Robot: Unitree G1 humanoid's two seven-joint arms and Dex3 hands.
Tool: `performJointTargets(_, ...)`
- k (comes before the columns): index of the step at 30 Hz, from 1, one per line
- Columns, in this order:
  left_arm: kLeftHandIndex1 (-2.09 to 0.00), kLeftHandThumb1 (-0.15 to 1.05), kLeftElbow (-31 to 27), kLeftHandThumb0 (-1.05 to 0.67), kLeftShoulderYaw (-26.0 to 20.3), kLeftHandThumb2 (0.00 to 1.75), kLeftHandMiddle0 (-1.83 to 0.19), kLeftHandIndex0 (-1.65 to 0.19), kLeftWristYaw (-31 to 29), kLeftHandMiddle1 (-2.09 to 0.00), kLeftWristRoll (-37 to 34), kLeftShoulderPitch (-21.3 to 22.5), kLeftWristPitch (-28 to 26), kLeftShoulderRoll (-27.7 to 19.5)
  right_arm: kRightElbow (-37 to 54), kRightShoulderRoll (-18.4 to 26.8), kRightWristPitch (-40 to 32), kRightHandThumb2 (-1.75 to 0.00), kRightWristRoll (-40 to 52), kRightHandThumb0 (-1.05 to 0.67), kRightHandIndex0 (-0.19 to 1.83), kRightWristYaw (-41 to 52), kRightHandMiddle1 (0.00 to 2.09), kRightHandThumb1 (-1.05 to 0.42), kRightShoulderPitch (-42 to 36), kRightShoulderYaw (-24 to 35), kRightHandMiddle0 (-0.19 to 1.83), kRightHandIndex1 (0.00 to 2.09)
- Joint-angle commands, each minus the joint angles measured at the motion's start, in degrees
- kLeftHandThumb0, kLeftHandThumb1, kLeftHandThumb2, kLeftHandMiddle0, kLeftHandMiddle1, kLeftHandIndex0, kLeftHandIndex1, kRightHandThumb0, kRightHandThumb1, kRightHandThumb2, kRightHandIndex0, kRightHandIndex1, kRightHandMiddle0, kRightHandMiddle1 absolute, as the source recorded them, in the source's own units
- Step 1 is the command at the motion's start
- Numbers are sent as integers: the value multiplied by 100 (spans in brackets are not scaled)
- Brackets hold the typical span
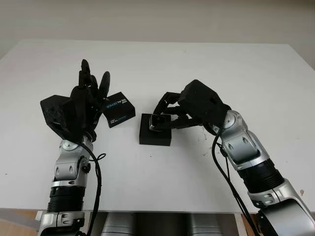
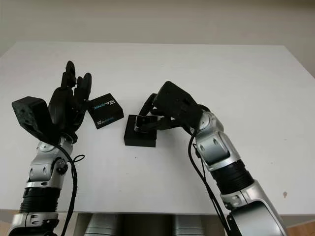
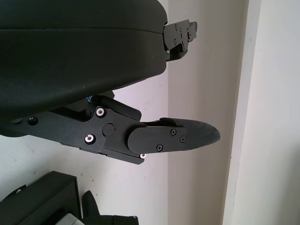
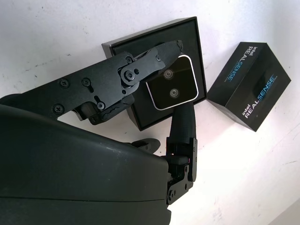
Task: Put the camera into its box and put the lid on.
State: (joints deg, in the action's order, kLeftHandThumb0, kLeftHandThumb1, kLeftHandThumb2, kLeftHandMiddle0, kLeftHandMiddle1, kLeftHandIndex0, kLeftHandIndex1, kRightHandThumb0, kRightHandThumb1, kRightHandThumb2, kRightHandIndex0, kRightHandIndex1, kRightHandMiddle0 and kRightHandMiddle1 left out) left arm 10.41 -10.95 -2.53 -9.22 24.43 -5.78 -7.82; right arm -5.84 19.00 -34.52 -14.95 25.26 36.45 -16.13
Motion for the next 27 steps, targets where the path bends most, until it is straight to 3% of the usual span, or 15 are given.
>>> performJointTargets(1,0,105,-93,-67,19,39,19,19,5,0,6,-40,-20,2,-18,-10,69,-5,-10,-35,40,-41,171,-96,91,28,29,7)
performJointTargets(27,0,105,-200,-68,46,38,19,19,67,0,1,-110,-65,43,-81,105,385,-5,-296,-35,41,52,175,-96,-83,-193,30,7)
